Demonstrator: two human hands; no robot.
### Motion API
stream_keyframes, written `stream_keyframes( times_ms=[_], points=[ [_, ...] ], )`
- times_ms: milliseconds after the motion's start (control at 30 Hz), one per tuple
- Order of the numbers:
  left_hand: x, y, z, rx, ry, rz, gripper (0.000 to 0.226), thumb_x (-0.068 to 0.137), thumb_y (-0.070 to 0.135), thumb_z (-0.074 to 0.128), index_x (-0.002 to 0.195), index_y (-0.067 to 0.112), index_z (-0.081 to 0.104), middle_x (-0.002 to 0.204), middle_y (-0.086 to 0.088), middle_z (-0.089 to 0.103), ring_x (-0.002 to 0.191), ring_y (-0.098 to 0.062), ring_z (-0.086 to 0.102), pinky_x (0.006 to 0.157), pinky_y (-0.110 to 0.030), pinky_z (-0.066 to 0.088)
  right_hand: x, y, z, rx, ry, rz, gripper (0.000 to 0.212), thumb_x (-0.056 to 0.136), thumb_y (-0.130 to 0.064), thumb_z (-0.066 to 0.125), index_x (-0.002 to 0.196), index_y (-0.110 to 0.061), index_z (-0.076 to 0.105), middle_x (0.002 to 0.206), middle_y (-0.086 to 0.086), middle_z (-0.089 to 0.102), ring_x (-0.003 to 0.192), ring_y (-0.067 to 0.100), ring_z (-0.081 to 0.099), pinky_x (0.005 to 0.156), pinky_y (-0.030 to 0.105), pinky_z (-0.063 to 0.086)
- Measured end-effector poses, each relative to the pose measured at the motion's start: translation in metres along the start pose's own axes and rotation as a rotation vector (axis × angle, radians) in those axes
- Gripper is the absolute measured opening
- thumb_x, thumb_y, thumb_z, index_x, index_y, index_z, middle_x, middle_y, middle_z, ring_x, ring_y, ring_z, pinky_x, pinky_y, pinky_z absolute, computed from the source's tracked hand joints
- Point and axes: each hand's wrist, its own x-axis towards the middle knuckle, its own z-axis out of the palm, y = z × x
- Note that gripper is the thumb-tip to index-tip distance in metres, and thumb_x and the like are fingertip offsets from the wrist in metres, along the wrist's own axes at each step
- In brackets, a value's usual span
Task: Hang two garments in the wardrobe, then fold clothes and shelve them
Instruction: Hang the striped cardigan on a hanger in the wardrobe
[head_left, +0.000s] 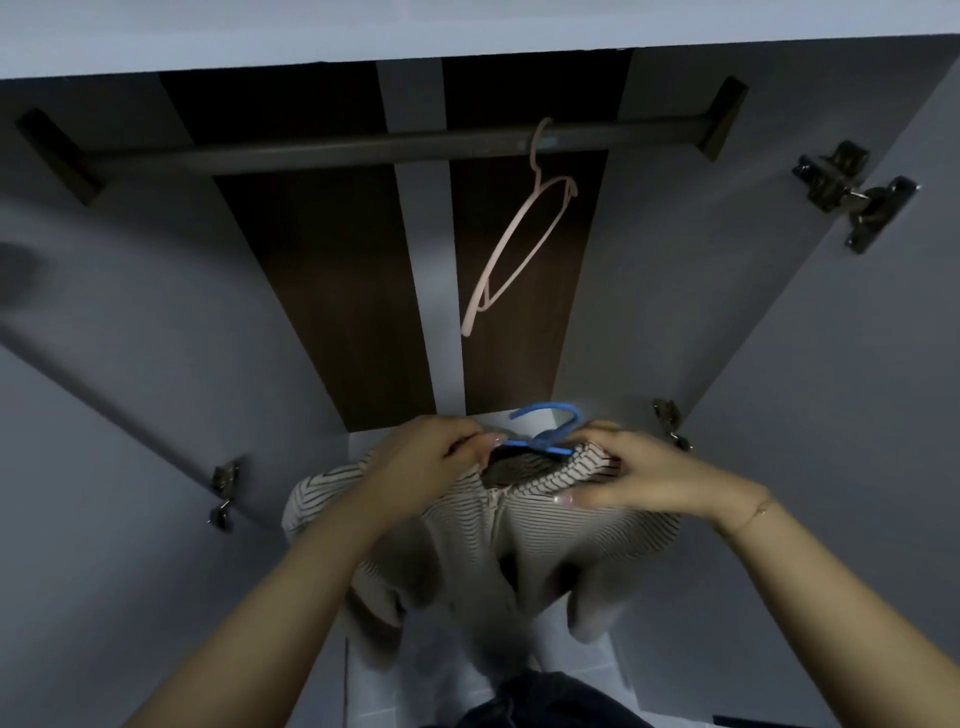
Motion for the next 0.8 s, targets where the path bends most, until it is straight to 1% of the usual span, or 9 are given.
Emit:
stream_keyframes(
  times_ms=[67,133,200,267,367,500,533,633,800],
  points=[
    [0.008,0.007,-0.001,0.036,-0.005,0.031,0.031,0.096,0.046,0.047,0.069,0.037,0.057,0.066,0.013,0.058,0.067,-0.002,0.055,0.058,-0.018,0.035,0.007,-0.010,0.014,-0.108,0.148,-0.074,0.040,0.074,-0.054,0.076,0.107,-0.032,0.066,0.103,-0.015,0.068,0.095,0.004,0.063,0.086,0.017,0.047],
    [0.015,0.010,-0.004,0.054,0.007,0.045,0.032,0.092,0.054,0.041,0.071,0.037,0.057,0.065,0.015,0.057,0.068,-0.001,0.055,0.058,-0.015,0.034,0.010,-0.017,0.023,-0.045,0.301,-0.074,0.044,0.076,-0.050,0.075,0.107,-0.020,0.071,0.076,0.004,0.070,0.067,0.012,0.063,0.067,0.031,0.050],
    [0.021,0.010,-0.008,-0.011,0.004,0.040,0.023,0.091,0.051,0.045,0.076,0.039,0.057,0.071,0.014,0.059,0.070,-0.002,0.056,0.065,-0.020,0.041,0.009,-0.018,0.026,0.036,0.414,-0.095,0.038,0.078,-0.045,0.074,0.106,-0.019,0.071,0.050,0.014,0.054,0.041,0.010,0.039,0.045,0.028,0.033],
    [0.027,0.004,-0.015,-0.157,0.030,0.011,0.012,0.094,0.041,0.050,0.088,0.036,0.059,0.083,0.013,0.062,0.081,-0.002,0.059,0.077,-0.030,0.050,0.005,-0.016,0.030,0.045,0.466,-0.103,0.031,0.080,-0.042,0.073,0.099,-0.018,0.070,0.042,0.009,0.043,0.035,0.007,0.029,0.042,0.020,0.024],
    [0.033,-0.023,-0.027,-0.158,0.138,-0.076,0.025,0.099,0.042,0.040,0.110,0.029,0.060,0.107,0.011,0.061,0.105,-0.008,0.058,0.099,-0.045,0.046,-0.008,-0.012,0.032,0.081,0.512,-0.054,0.036,0.078,-0.054,0.063,0.094,-0.023,0.070,0.045,0.012,0.049,0.036,0.009,0.035,0.044,0.025,0.031],
    [0.025,-0.058,-0.016,-0.115,0.055,-0.230,0.043,0.096,0.051,0.043,0.128,0.024,0.055,0.125,-0.001,0.055,0.117,-0.018,0.052,0.104,-0.046,0.041,-0.034,0.002,0.015,0.139,0.611,0.026,0.023,0.076,-0.056,0.064,0.085,-0.034,0.068,0.058,0.014,0.061,0.051,0.031,0.056,0.056,0.042,0.049],
    [0.026,-0.061,-0.008,-0.102,0.039,-0.244,0.043,0.095,0.049,0.046,0.126,0.022,0.056,0.123,-0.002,0.055,0.115,-0.018,0.052,0.102,-0.043,0.043,-0.041,0.004,0.011,0.135,0.617,0.045,0.025,0.076,-0.054,0.065,0.088,-0.032,0.069,0.062,0.016,0.064,0.057,0.033,0.061,0.061,0.047,0.051],
    [0.039,-0.055,0.009,-0.163,0.047,-0.193,0.014,0.098,0.025,0.053,0.099,0.013,0.062,0.094,-0.001,0.058,0.090,-0.015,0.056,0.082,-0.033,0.045,-0.060,0.009,0.004,0.081,0.638,0.098,0.033,0.078,-0.048,0.068,0.097,-0.022,0.072,0.070,0.012,0.070,0.068,0.034,0.067,0.071,0.048,0.053],
    [0.069,-0.035,0.022,-0.257,0.097,-0.085,0.006,0.089,0.018,0.067,0.085,0.014,0.068,0.086,0.000,0.066,0.080,-0.009,0.060,0.074,-0.020,0.046,-0.099,0.008,-0.009,0.103,0.706,0.145,0.041,0.071,-0.058,0.062,0.094,-0.025,0.073,0.077,0.000,0.074,0.076,0.022,0.072,0.075,0.046,0.055]
  ],
)
